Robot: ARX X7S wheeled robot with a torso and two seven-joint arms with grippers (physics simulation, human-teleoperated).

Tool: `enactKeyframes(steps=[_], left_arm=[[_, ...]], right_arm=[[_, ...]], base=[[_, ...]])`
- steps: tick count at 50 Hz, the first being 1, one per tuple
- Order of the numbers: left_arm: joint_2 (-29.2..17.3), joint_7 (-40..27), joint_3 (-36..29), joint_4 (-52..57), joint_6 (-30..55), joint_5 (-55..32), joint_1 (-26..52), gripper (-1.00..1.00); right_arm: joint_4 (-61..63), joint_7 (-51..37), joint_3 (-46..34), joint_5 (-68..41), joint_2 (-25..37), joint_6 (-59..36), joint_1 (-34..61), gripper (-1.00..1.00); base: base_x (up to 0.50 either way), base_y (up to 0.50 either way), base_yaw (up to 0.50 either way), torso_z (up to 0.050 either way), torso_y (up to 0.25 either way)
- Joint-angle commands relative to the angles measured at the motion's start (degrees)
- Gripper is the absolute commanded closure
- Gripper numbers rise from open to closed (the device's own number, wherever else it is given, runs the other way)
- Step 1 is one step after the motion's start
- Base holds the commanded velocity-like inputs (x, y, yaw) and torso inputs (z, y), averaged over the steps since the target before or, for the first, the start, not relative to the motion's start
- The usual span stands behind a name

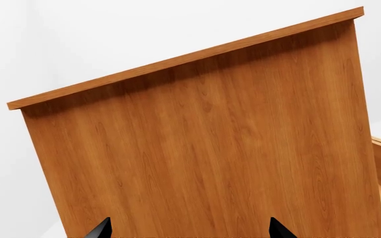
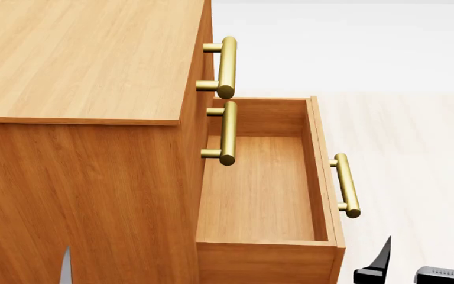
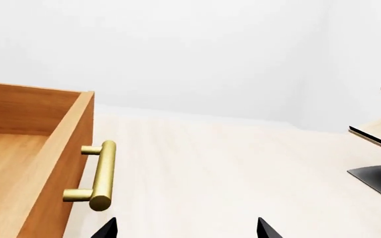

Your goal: Close the bottom drawer of the cabinet.

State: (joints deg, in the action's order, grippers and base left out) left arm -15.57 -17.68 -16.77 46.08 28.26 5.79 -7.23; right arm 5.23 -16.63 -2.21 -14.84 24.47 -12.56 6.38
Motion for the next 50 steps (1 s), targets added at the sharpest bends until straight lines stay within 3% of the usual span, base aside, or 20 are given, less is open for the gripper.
enactKeyframes(steps=[1,10,27,50], left_arm=[[-0.31,-0.45,-0.12,-0.55,-0.60,-0.35,-0.23,-1.00],[-0.57,-0.73,-0.38,-0.73,-0.80,-0.45,-0.33,-1.00],[-0.90,-1.30,-0.81,-0.96,-1.15,-0.67,-0.43,-1.00],[-1.32,-1.92,-1.07,-1.42,-1.54,-1.29,-0.44,-1.00]], right_arm=[[-13.44,4.61,-3.49,2.19,-1.30,7.59,1.61,-1.00],[-23.25,7.20,-4.34,1.97,-3.09,12.20,5.46,-1.00],[-29.85,9.81,-5.86,2.01,-4.17,14.59,7.97,-1.00],[-30.95,10.74,-10.56,4.90,-6.51,12.65,11.98,-1.00]], base=[[0.00,0.00,0.00,0.000,0.000],[0.00,0.00,0.00,0.000,0.000],[0.00,0.00,0.00,0.000,0.000],[0.00,0.00,0.00,0.000,0.000]])
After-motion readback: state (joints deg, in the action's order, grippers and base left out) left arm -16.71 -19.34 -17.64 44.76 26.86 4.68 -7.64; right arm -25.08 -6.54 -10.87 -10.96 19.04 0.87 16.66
